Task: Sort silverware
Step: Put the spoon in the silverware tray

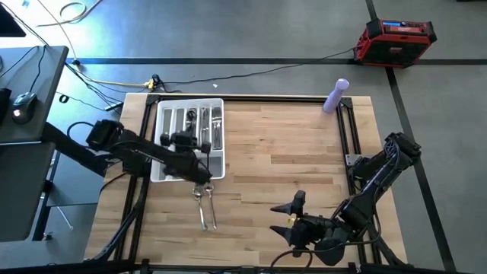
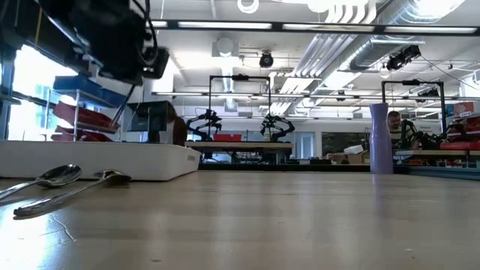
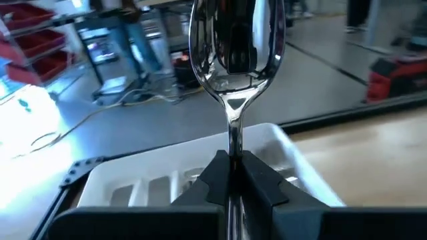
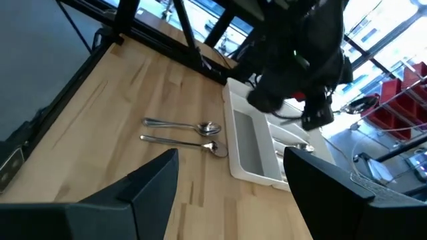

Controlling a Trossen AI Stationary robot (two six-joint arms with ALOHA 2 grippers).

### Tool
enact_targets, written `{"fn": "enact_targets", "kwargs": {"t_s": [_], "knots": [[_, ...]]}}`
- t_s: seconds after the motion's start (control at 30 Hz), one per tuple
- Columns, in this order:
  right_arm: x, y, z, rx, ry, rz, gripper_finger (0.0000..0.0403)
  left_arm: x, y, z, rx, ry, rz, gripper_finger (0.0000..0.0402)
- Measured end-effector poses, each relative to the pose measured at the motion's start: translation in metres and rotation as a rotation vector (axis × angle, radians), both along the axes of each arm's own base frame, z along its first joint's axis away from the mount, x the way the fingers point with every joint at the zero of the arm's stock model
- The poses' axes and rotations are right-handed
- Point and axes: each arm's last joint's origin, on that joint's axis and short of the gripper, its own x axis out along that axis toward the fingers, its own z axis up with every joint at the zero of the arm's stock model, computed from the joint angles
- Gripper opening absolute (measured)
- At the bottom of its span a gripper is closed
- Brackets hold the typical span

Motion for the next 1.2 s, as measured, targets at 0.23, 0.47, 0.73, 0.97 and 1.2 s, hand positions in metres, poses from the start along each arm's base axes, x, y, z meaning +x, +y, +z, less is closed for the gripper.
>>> {"fn": "enact_targets", "kwargs": {"t_s": [0.23, 0.47, 0.73, 0.97, 1.2], "knots": [[0.0, 0.0, -0.001, -0.008, 0.008, 0.005, 0.0254, -0.006, 0.027, -0.038, -0.091, -0.042, 0.127, 0.0001], [0.0, 0.0, -0.001, -0.001, 0.008, 0.003, 0.0254, -0.007, 0.033, -0.055, -0.239, 0.026, 0.149, 0.0016], [0.0, 0.0, -0.001, -0.003, 0.01, 0.006, 0.0254, -0.01, 0.018, -0.018, -0.369, 0.124, 0.082, 0.0117], [-0.001, 0.0, -0.001, -0.002, 0.012, 0.007, 0.0254, -0.015, -0.017, 0.022, -0.49, 0.042, -0.138, 0.018], [-0.001, 0.0, -0.001, -0.001, 0.013, 0.007, 0.0254, -0.012, -0.098, 0.016, -0.623, -0.157, -0.457, 0.0178]]}}
